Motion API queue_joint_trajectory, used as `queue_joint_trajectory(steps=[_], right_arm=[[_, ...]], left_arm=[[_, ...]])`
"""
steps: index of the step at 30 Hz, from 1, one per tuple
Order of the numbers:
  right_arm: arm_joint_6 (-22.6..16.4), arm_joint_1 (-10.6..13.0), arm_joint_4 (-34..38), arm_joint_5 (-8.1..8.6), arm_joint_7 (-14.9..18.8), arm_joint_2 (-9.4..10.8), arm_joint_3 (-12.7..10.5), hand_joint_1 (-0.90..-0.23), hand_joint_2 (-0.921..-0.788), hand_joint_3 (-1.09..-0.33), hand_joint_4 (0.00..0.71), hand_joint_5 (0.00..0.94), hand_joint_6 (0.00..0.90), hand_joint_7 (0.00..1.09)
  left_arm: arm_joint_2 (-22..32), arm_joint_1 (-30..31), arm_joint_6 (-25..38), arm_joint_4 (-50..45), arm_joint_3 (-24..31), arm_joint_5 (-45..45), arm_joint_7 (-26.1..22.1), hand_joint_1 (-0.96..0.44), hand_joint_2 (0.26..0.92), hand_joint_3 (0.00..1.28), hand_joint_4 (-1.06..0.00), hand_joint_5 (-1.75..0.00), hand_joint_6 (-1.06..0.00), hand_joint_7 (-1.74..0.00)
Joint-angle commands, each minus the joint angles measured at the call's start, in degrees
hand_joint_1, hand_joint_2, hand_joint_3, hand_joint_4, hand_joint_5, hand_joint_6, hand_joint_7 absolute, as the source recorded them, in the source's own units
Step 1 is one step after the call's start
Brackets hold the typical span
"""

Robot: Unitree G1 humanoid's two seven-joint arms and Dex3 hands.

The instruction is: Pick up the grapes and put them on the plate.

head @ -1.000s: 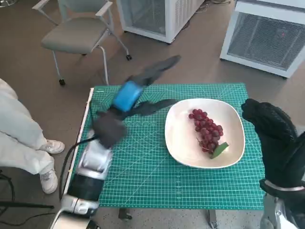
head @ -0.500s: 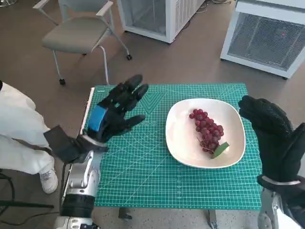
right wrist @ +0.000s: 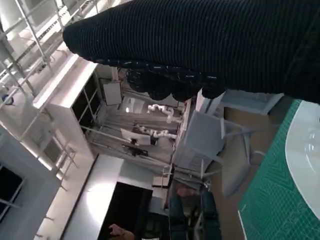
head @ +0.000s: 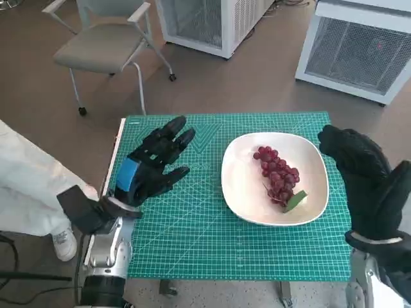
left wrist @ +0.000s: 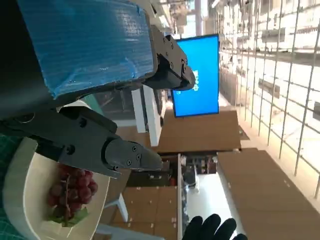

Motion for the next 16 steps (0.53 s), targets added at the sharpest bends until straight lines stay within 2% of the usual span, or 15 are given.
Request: queue_joint_trajectory(steps=[1,16], right_arm=[[0.64,0.51,0.61,0.65,0.76,0.11,0.29,-0.515,-0.921,-0.577,0.345,0.442,0.202,0.86],[0.97,0.79,0.26,0.77,1.35,-0.15,0.16,-0.512,-0.921,-0.578,0.339,0.446,0.201,0.87]], left_arm=[[-0.21,1.46,-0.98,-1.65,0.06,0.30,0.25,-0.30,0.921,0.20,-0.40,-0.01,-0.49,-0.02],[-0.61,4.08,-2.60,-3.41,-0.62,1.41,0.65,-0.28,0.921,0.23,-0.39,0.00,-0.49,-0.01]])
